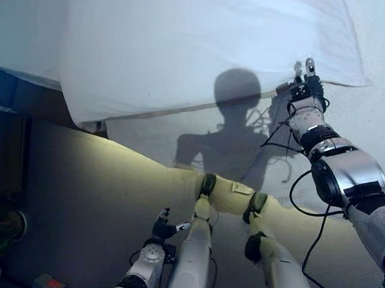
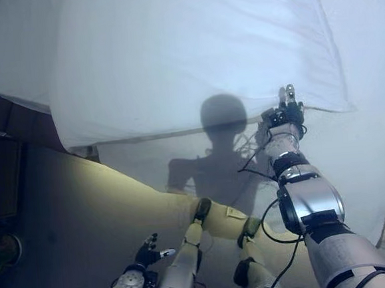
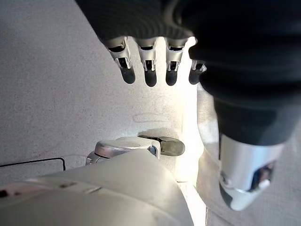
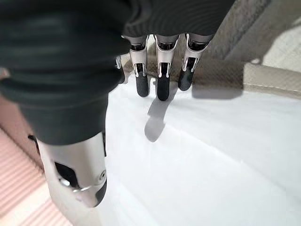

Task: Make the bed

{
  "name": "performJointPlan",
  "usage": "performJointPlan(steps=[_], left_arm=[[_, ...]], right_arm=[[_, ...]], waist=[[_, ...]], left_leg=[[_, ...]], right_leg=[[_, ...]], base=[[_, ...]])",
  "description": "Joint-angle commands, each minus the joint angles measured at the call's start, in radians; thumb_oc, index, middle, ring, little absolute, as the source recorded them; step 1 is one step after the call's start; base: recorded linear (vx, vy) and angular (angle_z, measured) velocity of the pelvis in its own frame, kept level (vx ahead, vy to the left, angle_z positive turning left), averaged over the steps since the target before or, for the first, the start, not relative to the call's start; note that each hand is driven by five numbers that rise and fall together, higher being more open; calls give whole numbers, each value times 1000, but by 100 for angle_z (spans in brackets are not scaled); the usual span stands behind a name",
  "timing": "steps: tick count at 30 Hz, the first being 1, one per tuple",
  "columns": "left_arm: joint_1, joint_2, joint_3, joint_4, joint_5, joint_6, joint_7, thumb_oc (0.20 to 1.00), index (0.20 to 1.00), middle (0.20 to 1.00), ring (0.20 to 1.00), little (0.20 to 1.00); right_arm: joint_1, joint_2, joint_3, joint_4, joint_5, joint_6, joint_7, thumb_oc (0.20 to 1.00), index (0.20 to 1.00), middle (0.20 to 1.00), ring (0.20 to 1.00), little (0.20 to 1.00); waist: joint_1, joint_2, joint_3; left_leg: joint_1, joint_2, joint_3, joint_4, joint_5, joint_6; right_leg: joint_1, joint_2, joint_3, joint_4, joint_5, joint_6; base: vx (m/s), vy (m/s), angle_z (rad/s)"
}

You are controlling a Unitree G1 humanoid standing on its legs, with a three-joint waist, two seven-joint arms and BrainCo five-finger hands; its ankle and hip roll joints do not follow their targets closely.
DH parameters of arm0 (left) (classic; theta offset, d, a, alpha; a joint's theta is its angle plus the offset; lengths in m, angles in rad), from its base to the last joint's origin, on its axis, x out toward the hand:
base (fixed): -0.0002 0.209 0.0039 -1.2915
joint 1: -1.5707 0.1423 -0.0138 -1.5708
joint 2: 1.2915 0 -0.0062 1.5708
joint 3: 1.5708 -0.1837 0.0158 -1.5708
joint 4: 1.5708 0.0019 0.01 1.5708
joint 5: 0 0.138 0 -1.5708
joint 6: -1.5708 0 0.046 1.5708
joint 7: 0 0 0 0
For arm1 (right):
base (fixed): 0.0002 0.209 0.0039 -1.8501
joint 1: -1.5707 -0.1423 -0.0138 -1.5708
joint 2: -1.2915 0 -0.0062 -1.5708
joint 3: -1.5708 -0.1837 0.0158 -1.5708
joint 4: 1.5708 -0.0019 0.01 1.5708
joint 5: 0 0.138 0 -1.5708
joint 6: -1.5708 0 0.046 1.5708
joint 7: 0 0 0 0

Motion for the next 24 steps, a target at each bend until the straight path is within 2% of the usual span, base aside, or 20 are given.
performJointPlan(steps=[1, 9, 16, 19, 20, 21, 24], left_arm=[[-56, -8, -36, -10, -11, -10, 23, 1000, 1000, 1000, 1000, 1000], [-53, -2, -46, -28, -18, -13, 19, 1000, 1000, 1000, 1000, 1000], [-59, -9, -52, -33, -30, -12, 23, 1000, 1000, 1000, 1000, 1000], [-64, -17, -53, -33, -28, -10, 39, 1000, 1000, 1000, 1000, 1000], [-69, -23, -43, -26, -24, -13, 50, 1000, 1000, 1000, 1000, 1000], [-68, -24, -41, -25, -24, -13, 50, 1000, 1000, 1000, 1000, 1000], [-56, -35, -22, -23, -16, -24, 77, 1000, 1000, 1000, 1000, 1000]], right_arm=[[-51, -91, 14, -25, 59, -64, -28, 1000, 1000, 1000, 1000, 1000], [-53, -107, 54, 12, 47, -8, -11, 1000, 1000, 1000, 1000, 1000], [-54, -92, 85, 30, -4, 9, -33, 1000, 1000, 1000, 1000, 1000], [-40, -60, 113, -22, -72, -17, -75, 1000, 1000, 1000, 1000, 1000], [3, -26, 175, -114, -171, -25, -87, 1000, 1000, 1000, 1000, 1000], [7, -23, 176, -123, -177, -25, -95, 1000, 1000, 1000, 1000, 1000], [126, 28, 245, -337, -353, -65, -146, 1000, 1000, 1000, 1000, 1000]], waist=[[19, -13, 6], [21, -7, 18], [13, -8, 38], [1, -12, 47], [-13, -24, 53], [-15, -24, 53], [-49, -44, 54]], left_leg=[[16, -71, 61, 13, -52, 20], [-2, -71, 55, 12, -45, 19], [-22, -69, 57, 15, -42, 18], [-29, -68, 61, 15, -38, 19], [-31, -66, 67, 16, -37, 19], [-31, -66, 67, 16, -37, 20], [-45, -65, 75, 24, -36, 22]], right_leg=[[4, -78, 93, 29, -13, 99], [-31, -83, 92, 68, -30, 96], [-58, -87, 95, 85, -34, 94], [-67, -88, 98, 89, -34, 93], [-68, -87, 102, 88, -33, 92], [-68, -88, 103, 88, -33, 92], [-84, -87, 110, 90, -27, 91]], base=[[5, 11, 10], [8, 0, 5], [0, 6, 7], [0, 13, 0], [0, 39, -1], [0, 45, 0], [-3, 25, -1]])
